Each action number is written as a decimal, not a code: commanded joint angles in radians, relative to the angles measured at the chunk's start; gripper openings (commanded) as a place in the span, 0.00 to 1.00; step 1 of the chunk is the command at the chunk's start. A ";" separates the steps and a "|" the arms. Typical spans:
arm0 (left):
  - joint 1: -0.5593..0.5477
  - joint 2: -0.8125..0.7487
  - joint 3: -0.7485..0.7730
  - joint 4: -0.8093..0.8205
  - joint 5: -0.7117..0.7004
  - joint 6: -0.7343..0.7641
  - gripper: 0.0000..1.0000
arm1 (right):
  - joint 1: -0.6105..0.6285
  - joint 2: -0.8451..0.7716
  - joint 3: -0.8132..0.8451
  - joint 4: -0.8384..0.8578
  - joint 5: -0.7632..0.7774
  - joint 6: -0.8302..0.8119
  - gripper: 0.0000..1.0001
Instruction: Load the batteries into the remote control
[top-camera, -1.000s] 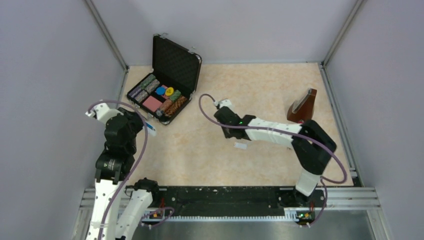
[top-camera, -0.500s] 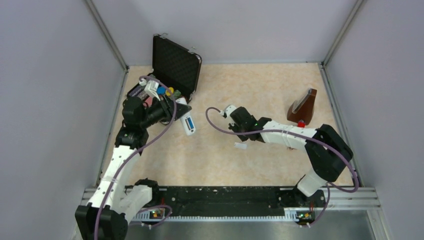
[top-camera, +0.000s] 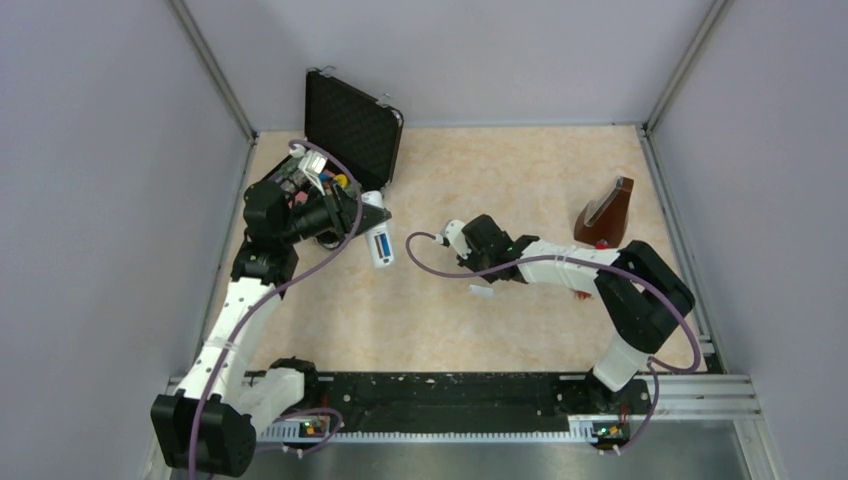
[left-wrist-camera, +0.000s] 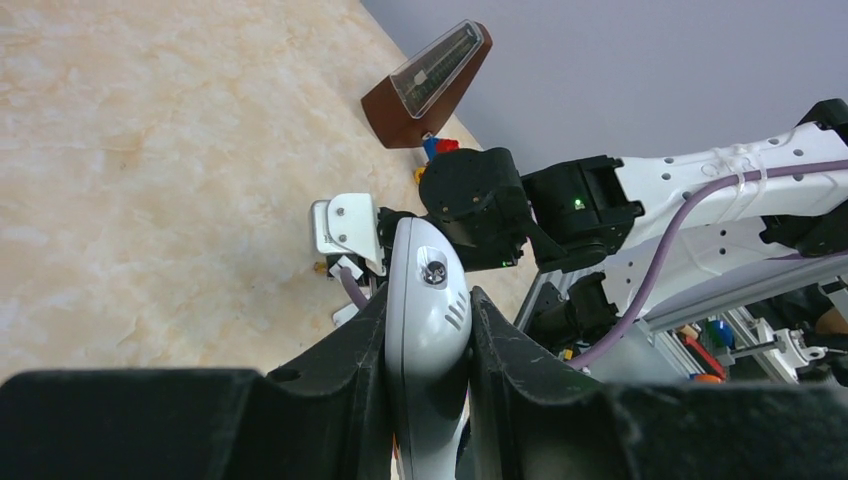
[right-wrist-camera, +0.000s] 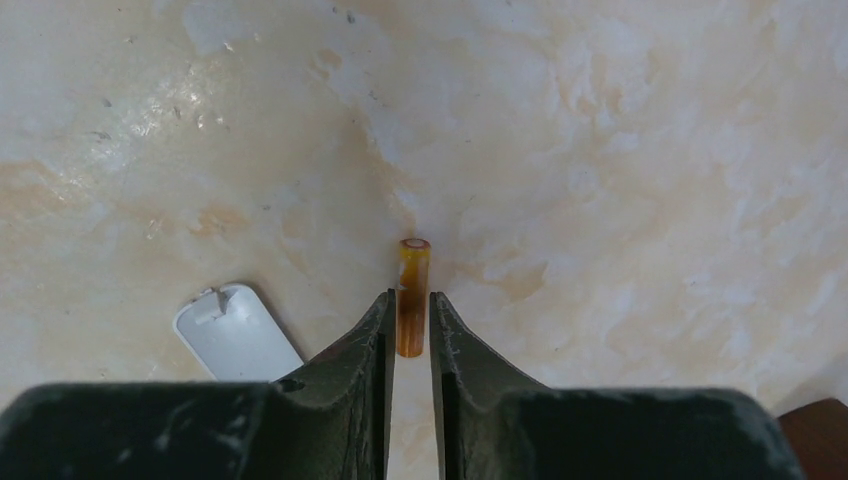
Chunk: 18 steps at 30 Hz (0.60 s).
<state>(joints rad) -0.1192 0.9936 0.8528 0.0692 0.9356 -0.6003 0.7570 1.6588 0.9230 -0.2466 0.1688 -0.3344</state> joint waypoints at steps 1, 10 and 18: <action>0.001 0.003 0.043 0.066 -0.029 0.045 0.00 | -0.034 0.014 0.012 0.013 -0.063 -0.026 0.21; 0.001 0.001 0.065 0.038 -0.161 0.088 0.00 | -0.062 -0.065 0.043 0.003 -0.064 0.107 0.51; 0.001 0.002 0.079 0.012 -0.297 0.062 0.00 | -0.146 -0.234 0.104 -0.106 -0.065 0.517 0.58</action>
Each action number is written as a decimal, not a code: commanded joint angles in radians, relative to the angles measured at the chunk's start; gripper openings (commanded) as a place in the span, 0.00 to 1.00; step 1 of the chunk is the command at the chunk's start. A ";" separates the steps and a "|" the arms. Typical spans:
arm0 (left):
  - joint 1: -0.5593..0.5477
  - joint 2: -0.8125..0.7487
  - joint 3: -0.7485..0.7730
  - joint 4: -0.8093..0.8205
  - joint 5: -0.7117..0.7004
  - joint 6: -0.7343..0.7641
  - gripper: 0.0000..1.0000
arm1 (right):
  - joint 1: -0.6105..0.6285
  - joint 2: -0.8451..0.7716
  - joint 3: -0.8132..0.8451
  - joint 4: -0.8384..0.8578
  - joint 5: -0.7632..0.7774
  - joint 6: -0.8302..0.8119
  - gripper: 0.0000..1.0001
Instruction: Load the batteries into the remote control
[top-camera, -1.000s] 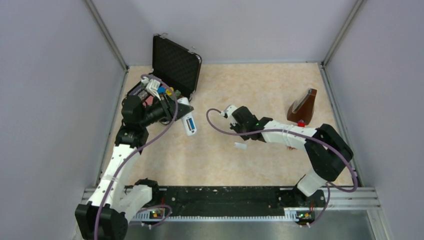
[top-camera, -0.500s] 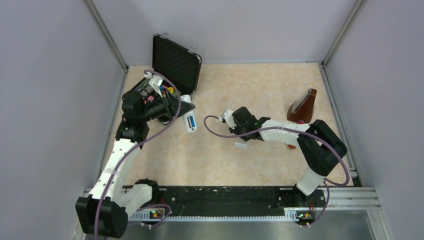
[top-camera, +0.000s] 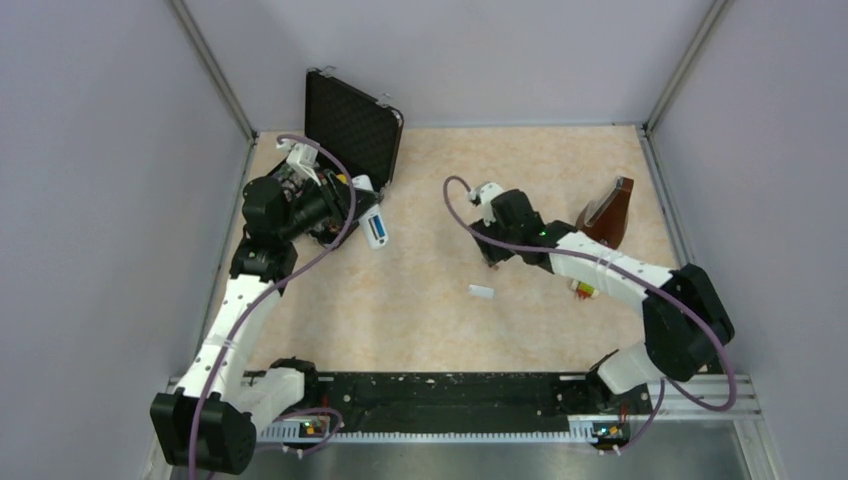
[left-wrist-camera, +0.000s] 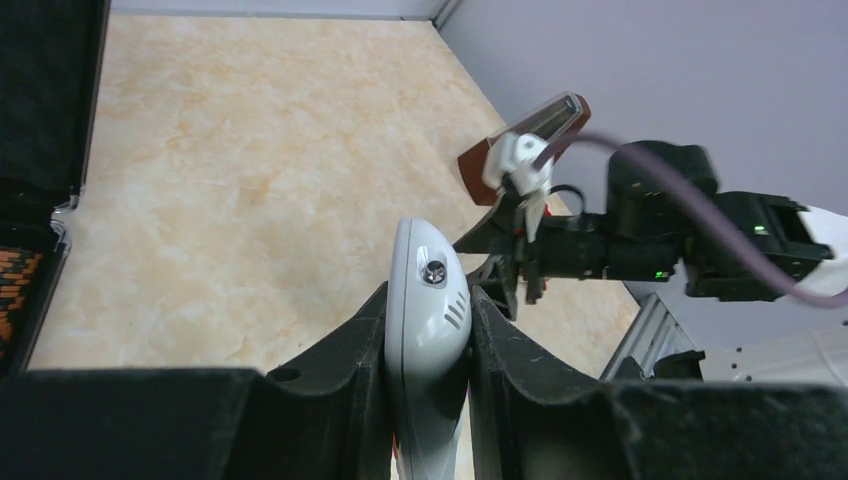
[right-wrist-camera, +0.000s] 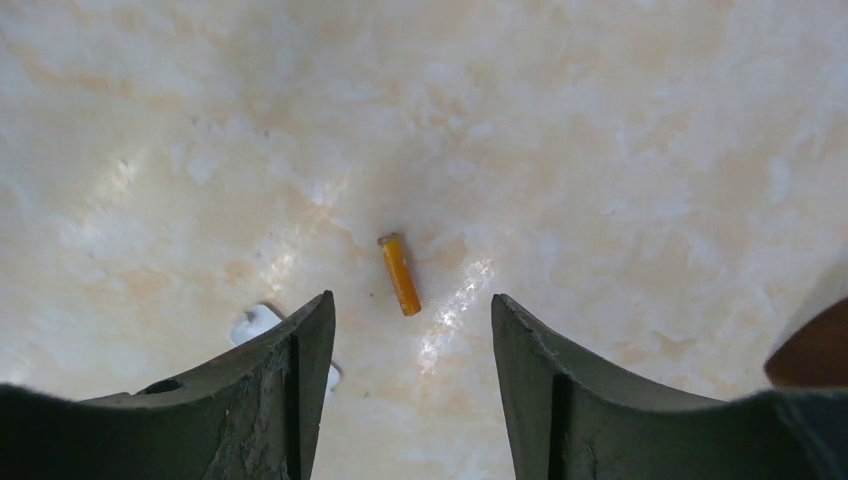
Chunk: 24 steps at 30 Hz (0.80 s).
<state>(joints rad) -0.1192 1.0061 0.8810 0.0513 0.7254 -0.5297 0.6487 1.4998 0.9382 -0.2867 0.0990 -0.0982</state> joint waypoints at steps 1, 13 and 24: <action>0.001 -0.012 0.054 0.020 -0.112 -0.017 0.00 | -0.043 -0.071 0.119 -0.107 0.027 0.363 0.58; 0.001 -0.069 0.043 -0.149 -0.341 -0.047 0.00 | -0.048 -0.022 0.016 -0.104 -0.148 1.512 0.49; -0.012 -0.121 -0.015 -0.175 -0.409 -0.055 0.00 | -0.072 -0.011 -0.228 0.151 -0.113 2.094 0.50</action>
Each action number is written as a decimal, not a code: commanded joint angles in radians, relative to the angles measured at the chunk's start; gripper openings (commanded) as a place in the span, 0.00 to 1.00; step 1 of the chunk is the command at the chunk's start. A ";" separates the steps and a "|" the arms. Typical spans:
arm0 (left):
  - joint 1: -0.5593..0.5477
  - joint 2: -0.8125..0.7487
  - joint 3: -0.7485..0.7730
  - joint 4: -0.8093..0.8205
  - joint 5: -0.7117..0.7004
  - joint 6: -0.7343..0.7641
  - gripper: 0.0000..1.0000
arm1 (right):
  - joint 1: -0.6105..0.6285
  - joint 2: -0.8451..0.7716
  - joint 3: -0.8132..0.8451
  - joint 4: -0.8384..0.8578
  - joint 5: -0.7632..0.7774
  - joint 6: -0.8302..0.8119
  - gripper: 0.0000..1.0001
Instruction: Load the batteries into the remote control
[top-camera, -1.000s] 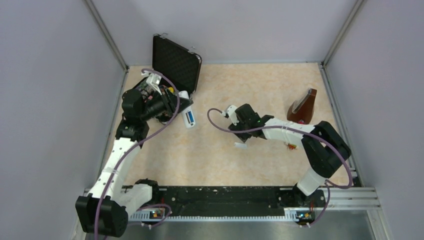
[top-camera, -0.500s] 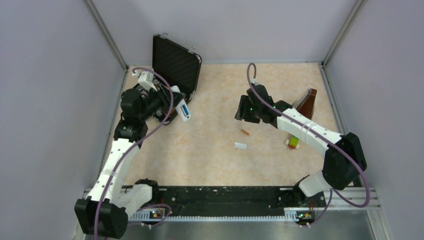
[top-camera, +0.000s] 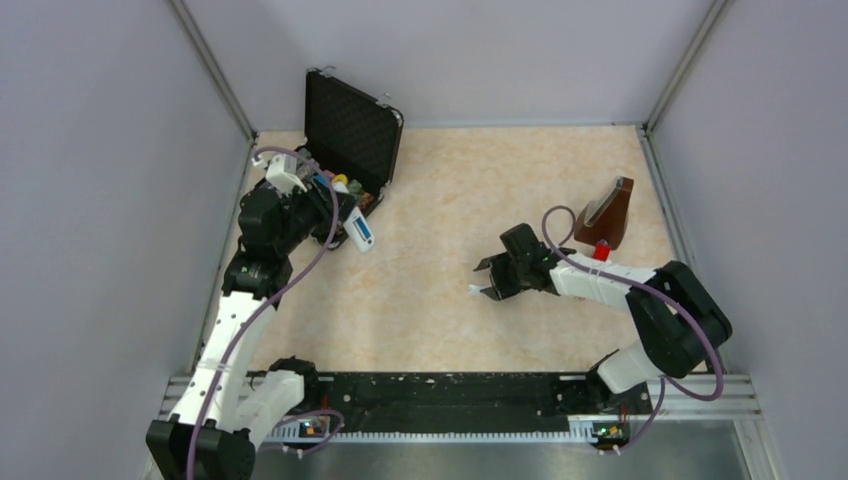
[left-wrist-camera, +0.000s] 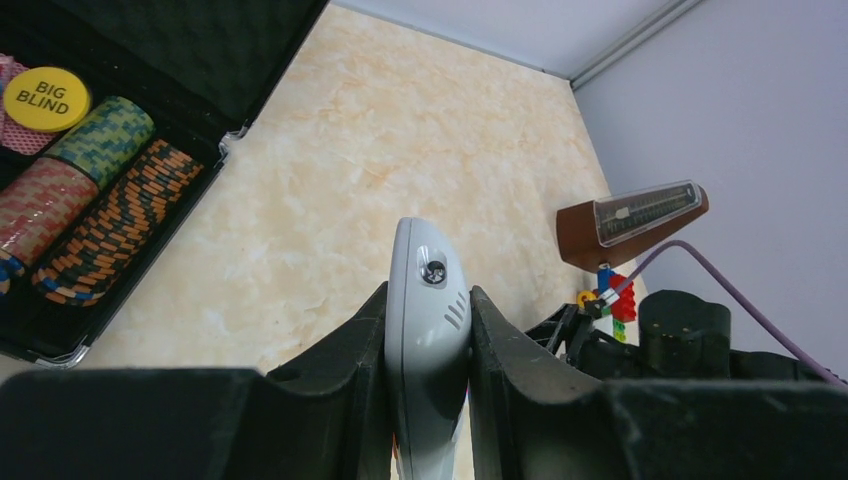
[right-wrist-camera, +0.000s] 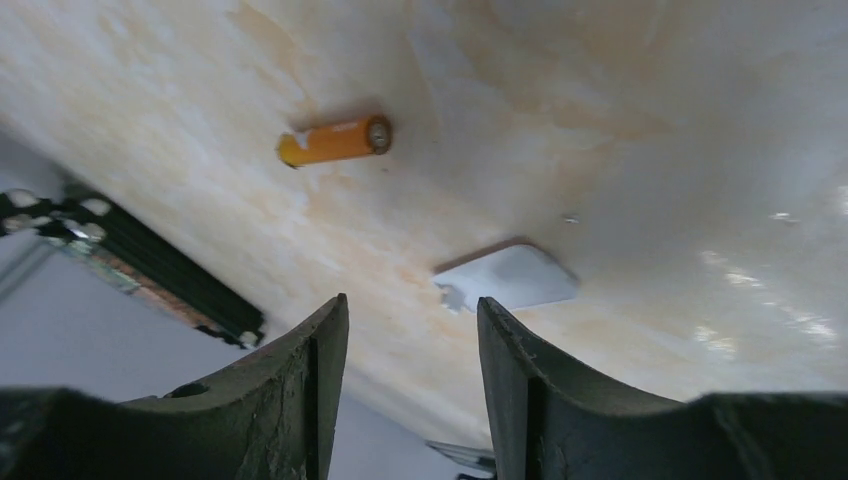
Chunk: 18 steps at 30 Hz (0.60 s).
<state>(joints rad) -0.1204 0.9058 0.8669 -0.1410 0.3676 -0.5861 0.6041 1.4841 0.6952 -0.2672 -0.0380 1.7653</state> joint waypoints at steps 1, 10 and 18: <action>-0.015 -0.019 0.000 0.012 -0.059 0.006 0.00 | -0.033 0.007 0.010 0.137 0.028 0.246 0.50; -0.031 -0.009 0.021 -0.005 -0.099 0.040 0.00 | -0.070 0.011 -0.009 0.160 0.101 0.329 0.50; -0.036 0.007 0.037 -0.022 -0.130 0.053 0.00 | -0.070 0.058 0.099 0.011 0.199 0.350 0.48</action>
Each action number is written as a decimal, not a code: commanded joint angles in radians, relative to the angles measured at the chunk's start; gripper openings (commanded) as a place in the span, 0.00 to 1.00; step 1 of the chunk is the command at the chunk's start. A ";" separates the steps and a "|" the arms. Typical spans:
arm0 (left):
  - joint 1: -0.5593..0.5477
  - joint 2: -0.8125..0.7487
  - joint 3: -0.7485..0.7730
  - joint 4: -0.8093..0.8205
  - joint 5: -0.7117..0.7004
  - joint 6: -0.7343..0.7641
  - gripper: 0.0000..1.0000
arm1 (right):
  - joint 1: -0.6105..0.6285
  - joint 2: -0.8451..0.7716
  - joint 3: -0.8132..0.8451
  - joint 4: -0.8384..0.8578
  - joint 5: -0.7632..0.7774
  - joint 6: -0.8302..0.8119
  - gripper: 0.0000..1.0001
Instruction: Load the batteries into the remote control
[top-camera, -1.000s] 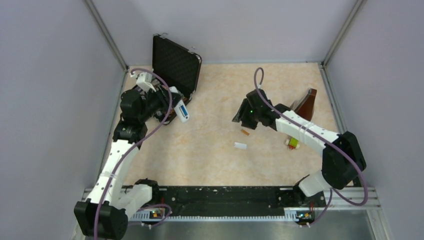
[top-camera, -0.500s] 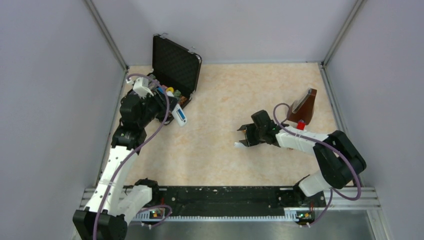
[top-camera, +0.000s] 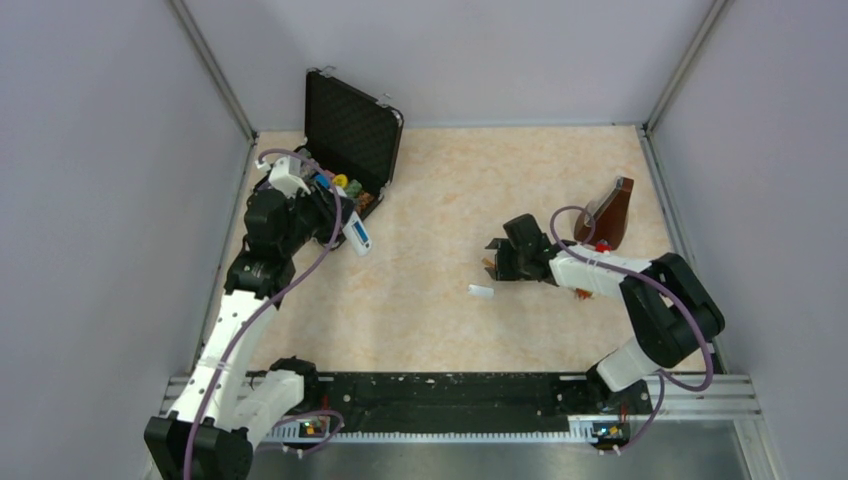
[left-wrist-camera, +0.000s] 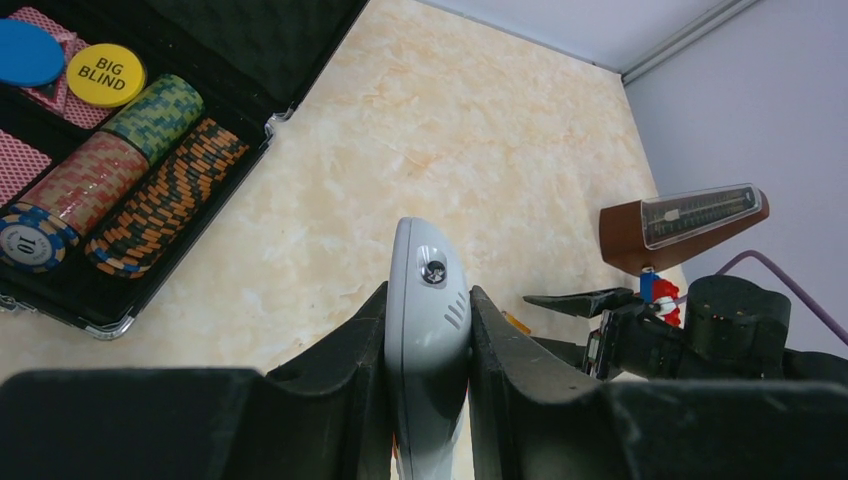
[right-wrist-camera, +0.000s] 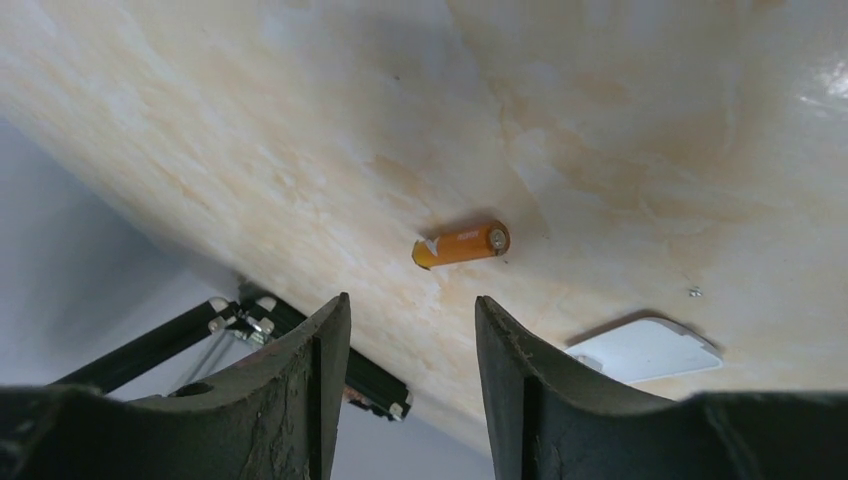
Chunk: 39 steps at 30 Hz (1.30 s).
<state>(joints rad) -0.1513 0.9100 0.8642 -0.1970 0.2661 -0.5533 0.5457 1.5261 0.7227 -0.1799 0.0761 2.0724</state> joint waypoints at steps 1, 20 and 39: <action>-0.005 0.004 0.040 0.035 -0.032 0.021 0.00 | -0.011 0.017 0.080 -0.093 0.106 0.049 0.48; -0.040 0.002 0.039 0.015 -0.139 0.046 0.00 | -0.006 0.077 0.166 -0.181 0.096 0.051 0.52; -0.047 -0.005 0.050 -0.013 -0.176 0.062 0.00 | 0.029 0.105 0.161 -0.222 0.080 0.080 0.48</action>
<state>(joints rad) -0.1928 0.9207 0.8677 -0.2481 0.1078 -0.5034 0.5621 1.6150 0.8661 -0.3744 0.1596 2.0888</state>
